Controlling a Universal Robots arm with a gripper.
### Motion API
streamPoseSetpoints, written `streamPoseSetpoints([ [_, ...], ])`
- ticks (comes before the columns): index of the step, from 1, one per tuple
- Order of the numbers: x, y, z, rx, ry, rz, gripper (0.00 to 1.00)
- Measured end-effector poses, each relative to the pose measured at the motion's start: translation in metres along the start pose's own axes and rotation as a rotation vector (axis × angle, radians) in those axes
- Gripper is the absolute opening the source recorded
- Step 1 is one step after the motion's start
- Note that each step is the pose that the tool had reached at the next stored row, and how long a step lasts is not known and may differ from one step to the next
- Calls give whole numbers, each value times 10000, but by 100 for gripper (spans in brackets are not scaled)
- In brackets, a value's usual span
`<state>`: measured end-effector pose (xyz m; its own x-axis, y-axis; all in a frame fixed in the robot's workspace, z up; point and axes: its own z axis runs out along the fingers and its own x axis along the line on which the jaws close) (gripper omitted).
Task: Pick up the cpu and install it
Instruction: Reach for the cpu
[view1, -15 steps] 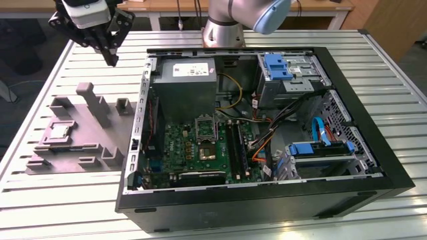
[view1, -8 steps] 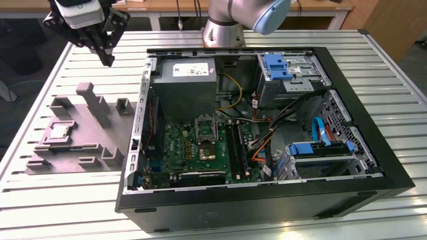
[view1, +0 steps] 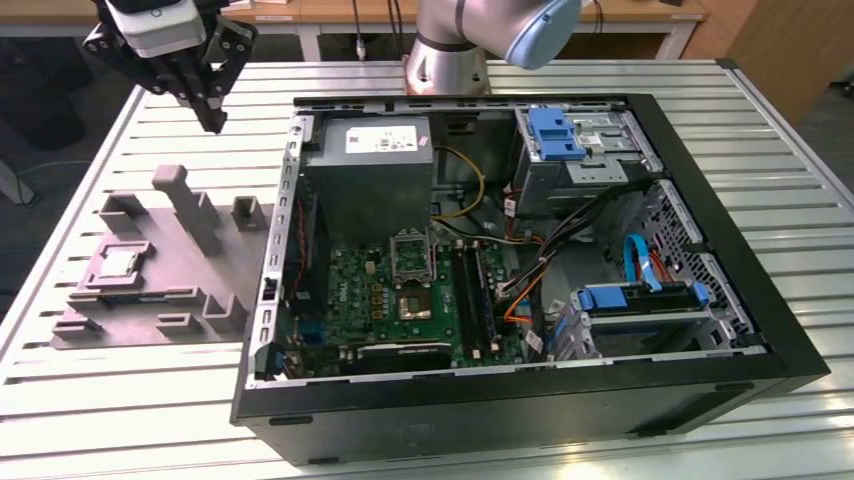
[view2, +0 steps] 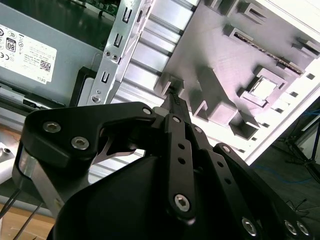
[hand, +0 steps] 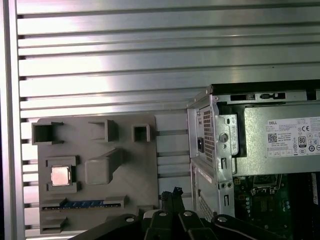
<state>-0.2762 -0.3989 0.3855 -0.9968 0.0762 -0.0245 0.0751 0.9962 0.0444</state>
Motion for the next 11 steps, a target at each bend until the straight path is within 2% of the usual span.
streamPoseSetpoints([
  [11, 42, -3, -1, 0, 0, 0, 11],
])
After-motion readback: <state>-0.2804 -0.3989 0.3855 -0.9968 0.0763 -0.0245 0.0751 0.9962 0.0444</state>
